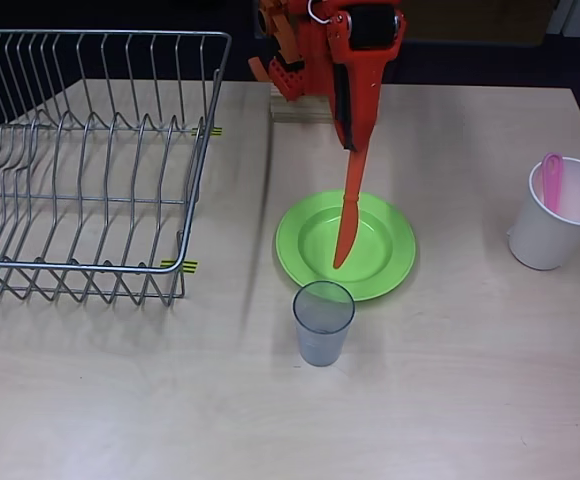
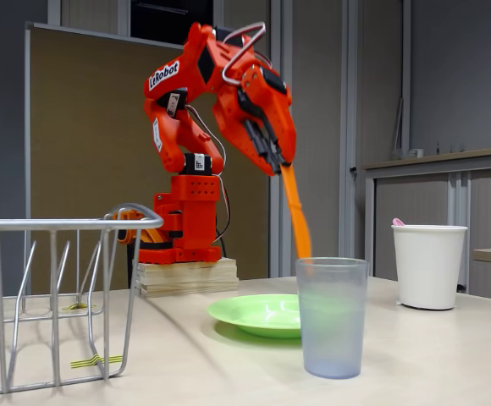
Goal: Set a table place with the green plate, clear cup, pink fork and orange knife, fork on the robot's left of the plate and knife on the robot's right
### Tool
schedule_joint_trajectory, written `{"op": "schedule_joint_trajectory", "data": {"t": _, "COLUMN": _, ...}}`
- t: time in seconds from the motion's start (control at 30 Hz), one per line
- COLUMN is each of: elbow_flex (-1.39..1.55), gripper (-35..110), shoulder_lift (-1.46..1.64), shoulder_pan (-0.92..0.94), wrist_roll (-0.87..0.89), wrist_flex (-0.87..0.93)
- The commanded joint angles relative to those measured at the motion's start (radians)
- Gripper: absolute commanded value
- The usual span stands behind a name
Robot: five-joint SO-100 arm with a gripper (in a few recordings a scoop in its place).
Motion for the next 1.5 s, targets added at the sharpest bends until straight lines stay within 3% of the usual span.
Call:
{"op": "schedule_joint_trajectory", "data": {"t": 0.0, "elbow_flex": 0.074, "gripper": 0, "shoulder_lift": 0.035, "shoulder_pan": 0.049, "wrist_roll": -0.052, "wrist_flex": -0.08}}
{"op": "schedule_joint_trajectory", "data": {"t": 0.43, "elbow_flex": 0.212, "gripper": 0, "shoulder_lift": 0.005, "shoulder_pan": 0.259, "wrist_roll": -0.186, "wrist_flex": -0.23}}
{"op": "schedule_joint_trajectory", "data": {"t": 1.0, "elbow_flex": 0.411, "gripper": 0, "shoulder_lift": -0.092, "shoulder_pan": 0.319, "wrist_roll": -0.239, "wrist_flex": -0.528}}
{"op": "schedule_joint_trajectory", "data": {"t": 1.47, "elbow_flex": 0.577, "gripper": 0, "shoulder_lift": 0.026, "shoulder_pan": 0.316, "wrist_roll": -0.149, "wrist_flex": -0.528}}
